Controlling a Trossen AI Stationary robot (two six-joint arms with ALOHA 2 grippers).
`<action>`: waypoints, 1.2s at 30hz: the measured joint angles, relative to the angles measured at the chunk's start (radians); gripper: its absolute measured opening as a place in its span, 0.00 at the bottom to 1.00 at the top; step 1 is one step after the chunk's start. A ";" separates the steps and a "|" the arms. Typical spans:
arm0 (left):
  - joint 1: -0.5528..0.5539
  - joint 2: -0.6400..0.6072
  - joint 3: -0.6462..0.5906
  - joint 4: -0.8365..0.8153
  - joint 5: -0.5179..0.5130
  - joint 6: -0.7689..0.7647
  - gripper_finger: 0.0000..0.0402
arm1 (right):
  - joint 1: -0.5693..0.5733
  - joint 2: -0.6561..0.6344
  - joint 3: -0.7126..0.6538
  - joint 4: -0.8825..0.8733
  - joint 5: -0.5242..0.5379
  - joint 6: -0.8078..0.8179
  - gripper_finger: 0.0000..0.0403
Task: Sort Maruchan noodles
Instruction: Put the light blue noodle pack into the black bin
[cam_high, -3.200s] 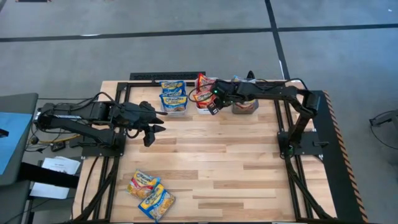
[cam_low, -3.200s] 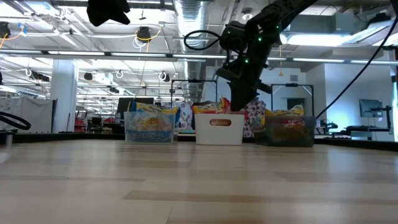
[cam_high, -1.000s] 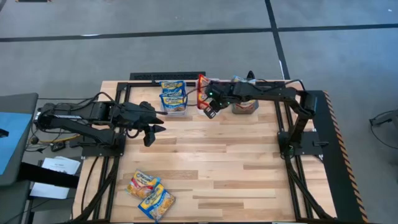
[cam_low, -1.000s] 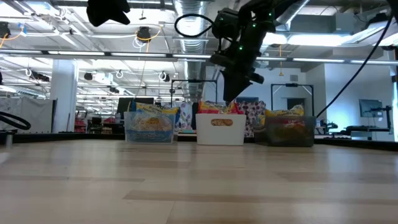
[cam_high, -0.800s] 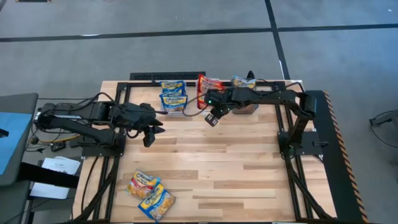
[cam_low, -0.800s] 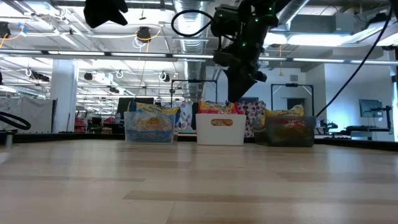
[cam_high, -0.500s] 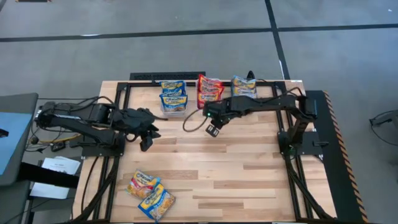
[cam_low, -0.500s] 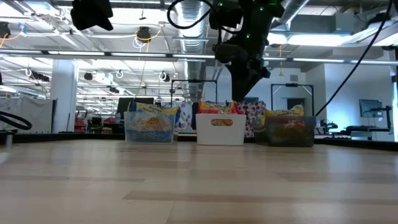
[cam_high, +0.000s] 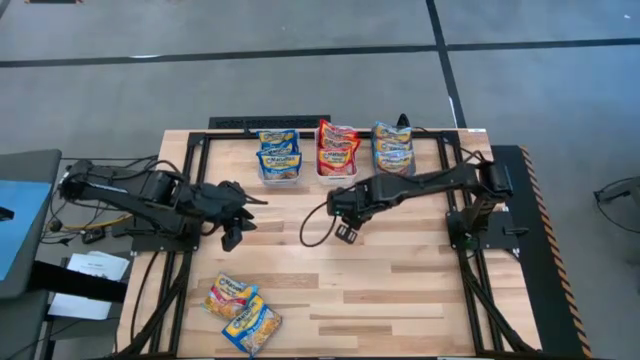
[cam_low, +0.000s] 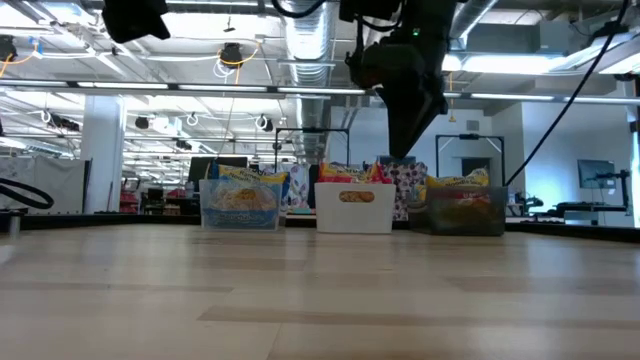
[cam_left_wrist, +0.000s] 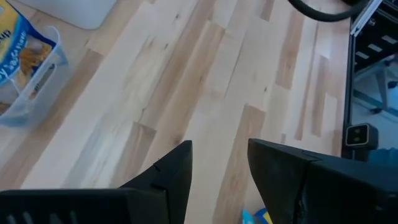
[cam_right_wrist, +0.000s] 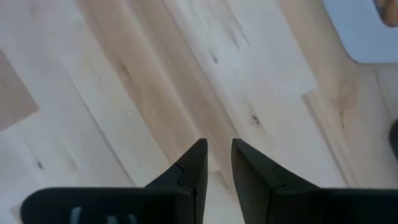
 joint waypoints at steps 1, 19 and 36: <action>-0.005 0.000 0.000 0.000 0.000 -0.013 0.36 | 0.005 0.000 0.000 0.001 0.000 0.001 0.24; -0.238 0.000 0.000 -0.188 -0.061 -0.353 0.36 | 0.166 0.000 0.000 0.009 0.000 0.190 0.24; -0.536 0.102 0.000 -0.159 -0.061 -0.667 0.36 | 0.357 0.000 0.000 0.038 -0.056 0.423 0.24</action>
